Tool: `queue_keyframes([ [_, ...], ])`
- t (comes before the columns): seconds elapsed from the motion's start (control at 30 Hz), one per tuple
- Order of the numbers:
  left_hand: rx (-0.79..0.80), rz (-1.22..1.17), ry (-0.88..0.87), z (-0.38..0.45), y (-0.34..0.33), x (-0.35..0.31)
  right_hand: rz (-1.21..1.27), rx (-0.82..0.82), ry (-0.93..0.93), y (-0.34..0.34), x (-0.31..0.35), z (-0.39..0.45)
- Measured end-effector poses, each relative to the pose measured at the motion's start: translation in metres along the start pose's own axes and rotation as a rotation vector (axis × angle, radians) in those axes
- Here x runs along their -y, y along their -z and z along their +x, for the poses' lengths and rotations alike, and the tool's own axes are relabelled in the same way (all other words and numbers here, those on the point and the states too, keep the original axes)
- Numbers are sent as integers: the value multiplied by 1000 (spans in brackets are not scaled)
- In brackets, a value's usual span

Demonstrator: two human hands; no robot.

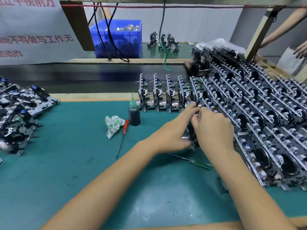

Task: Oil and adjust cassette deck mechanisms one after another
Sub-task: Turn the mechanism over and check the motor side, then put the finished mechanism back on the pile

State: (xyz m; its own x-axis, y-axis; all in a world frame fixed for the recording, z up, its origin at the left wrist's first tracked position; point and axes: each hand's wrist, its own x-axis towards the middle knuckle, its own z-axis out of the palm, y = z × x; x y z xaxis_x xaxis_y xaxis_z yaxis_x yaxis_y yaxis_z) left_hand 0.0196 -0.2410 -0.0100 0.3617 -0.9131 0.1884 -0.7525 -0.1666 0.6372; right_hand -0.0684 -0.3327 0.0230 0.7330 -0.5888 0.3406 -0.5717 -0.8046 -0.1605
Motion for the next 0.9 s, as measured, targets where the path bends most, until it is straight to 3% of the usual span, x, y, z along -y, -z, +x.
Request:
queue_keyframes([
  [0.2,-75,58,-31,0,-7,7,-61,-14,-17,17,6,5],
  [0.33,-109,-72,46,-4,-14,3,-18,5,-33,22,12,1],
  [0.47,-153,-131,11,-16,-2,-12,119,-89,101,24,36,-16],
  [0.63,-197,108,25,-67,40,-13,483,-5,365,25,78,-45],
  [0.77,-302,209,278,-136,77,4,659,101,552,15,127,-64],
  [0.9,-93,870,628,-205,122,32,757,297,702,-9,193,-75],
])
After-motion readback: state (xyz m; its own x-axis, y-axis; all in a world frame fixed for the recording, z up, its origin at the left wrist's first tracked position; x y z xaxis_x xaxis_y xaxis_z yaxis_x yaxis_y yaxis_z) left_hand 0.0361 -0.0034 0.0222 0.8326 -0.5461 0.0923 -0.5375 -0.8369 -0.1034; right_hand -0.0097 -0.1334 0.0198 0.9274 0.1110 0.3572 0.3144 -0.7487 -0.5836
